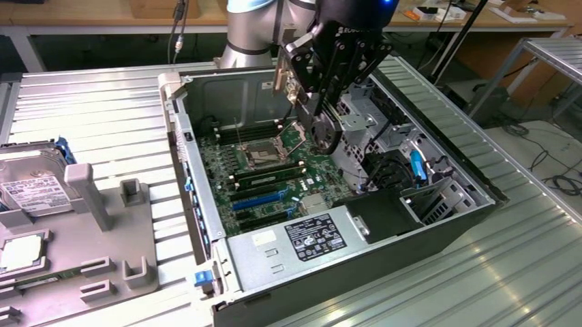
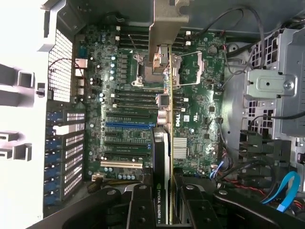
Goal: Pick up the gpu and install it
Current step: 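Insert the gpu into the slot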
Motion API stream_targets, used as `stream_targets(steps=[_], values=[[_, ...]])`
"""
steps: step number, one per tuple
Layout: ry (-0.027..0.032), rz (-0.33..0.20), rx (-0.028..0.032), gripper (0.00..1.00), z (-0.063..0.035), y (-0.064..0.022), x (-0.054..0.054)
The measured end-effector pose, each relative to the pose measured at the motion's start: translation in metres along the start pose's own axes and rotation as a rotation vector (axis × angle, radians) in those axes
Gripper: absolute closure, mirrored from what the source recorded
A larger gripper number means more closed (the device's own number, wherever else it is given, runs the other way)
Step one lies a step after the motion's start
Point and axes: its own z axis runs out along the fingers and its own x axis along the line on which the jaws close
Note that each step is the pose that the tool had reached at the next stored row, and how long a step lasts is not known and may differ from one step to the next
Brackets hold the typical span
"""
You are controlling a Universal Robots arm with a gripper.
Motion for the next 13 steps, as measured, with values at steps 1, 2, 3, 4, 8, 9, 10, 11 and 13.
stream_targets(steps=[1, 2, 3, 4, 8, 9, 10, 11, 13], values=[[0.0003, -0.007, -0.0002, 0.73, 0.0, 0.0, 0.0], [0.0006, -0.013, -0.0003, 0.73, 0.0, 0.0, -0.0001], [0.0011, -0.023, -0.0006, 0.73, 0.0, 0.0, -0.0001], [0.0015, -0.034, -0.001, 0.73, 0.0, 0.0, -0.0001], [0.0032, -0.072, -0.002, 0.73, 0.0, 0.0, -0.0003], [0.0035, -0.077, -0.0022, 0.73, 0.0, 0.0, -0.0004], [0.0037, -0.083, -0.0023, 0.73, 0.0, 0.0, -0.0004], [0.004, -0.091, -0.0026, 0.73, 0.0, 0.0, -0.0004], [0.0046, -0.103, -0.003, 0.73, 0.0, 0.0, -0.0004]])
